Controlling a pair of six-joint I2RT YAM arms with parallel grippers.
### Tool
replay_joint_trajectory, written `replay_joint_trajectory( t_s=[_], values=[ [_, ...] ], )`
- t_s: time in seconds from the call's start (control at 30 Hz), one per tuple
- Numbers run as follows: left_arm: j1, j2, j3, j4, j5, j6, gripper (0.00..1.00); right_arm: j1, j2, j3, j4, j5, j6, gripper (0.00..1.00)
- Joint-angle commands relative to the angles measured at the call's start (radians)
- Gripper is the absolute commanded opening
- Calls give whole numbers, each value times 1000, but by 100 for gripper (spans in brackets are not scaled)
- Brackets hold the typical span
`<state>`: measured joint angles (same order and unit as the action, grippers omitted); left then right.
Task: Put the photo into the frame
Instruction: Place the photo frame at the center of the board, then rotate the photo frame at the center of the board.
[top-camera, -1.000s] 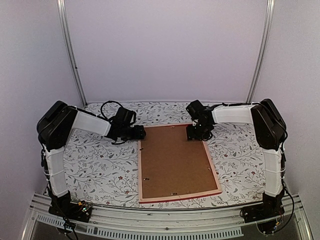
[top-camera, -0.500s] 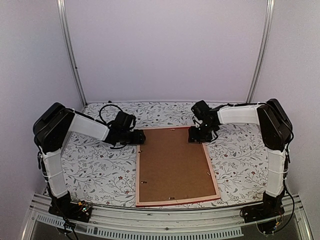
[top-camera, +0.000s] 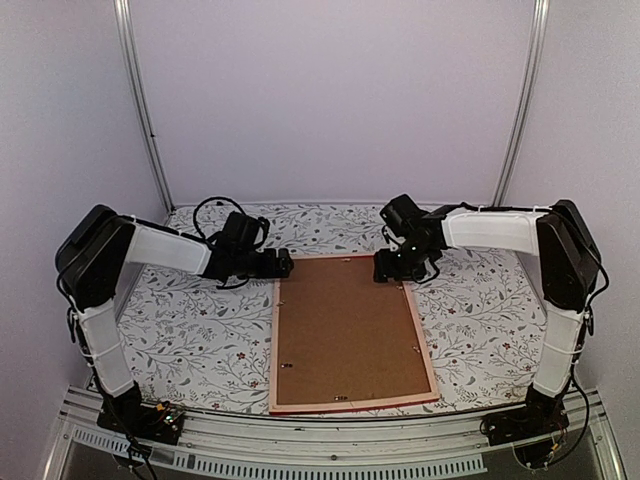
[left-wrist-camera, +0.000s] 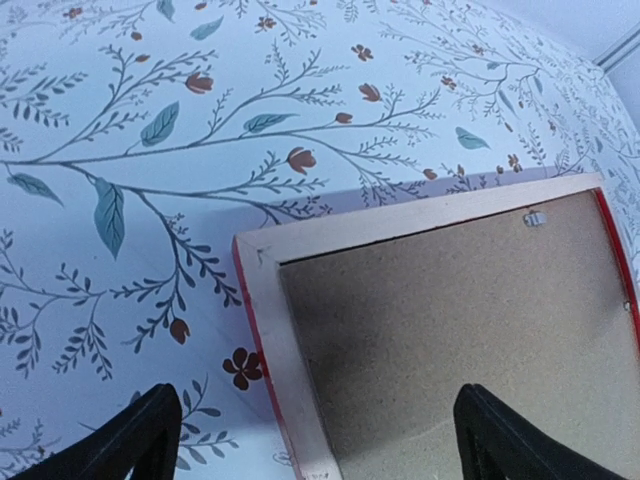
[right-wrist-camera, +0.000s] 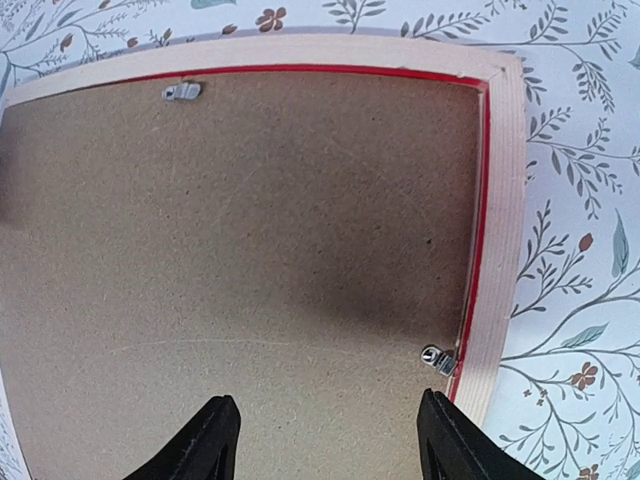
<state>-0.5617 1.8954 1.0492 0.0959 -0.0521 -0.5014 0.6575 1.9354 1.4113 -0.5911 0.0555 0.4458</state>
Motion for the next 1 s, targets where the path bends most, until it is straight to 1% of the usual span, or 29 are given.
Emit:
replay_joint_trajectory(
  t_s=[0.0, 0.3, 0.4, 0.53, 0.7, 0.73, 0.8, 0.97],
  values=[
    [28, 10, 62, -5, 41, 67, 100, 26, -17, -38, -36, 49, 23, 65],
    [54, 93, 166, -3, 126, 158, 100, 50, -7, -74, -39, 77, 59, 64],
    [56, 131, 212, -2, 147, 193, 100, 51, -9, -89, -14, 92, 58, 64],
    [63, 200, 309, -17, 208, 245, 100, 51, -26, -111, 21, 114, 56, 64],
    [67, 293, 445, -91, 252, 304, 100, 51, -73, -151, 14, 160, 77, 65],
    [68, 307, 466, -131, 259, 311, 99, 51, -84, -158, 4, 169, 79, 65],
    [67, 330, 492, -155, 280, 318, 97, 51, -94, -172, -15, 180, 85, 65],
    [70, 339, 486, -148, 341, 305, 89, 51, -117, -232, -29, 184, 99, 62]
  ],
)
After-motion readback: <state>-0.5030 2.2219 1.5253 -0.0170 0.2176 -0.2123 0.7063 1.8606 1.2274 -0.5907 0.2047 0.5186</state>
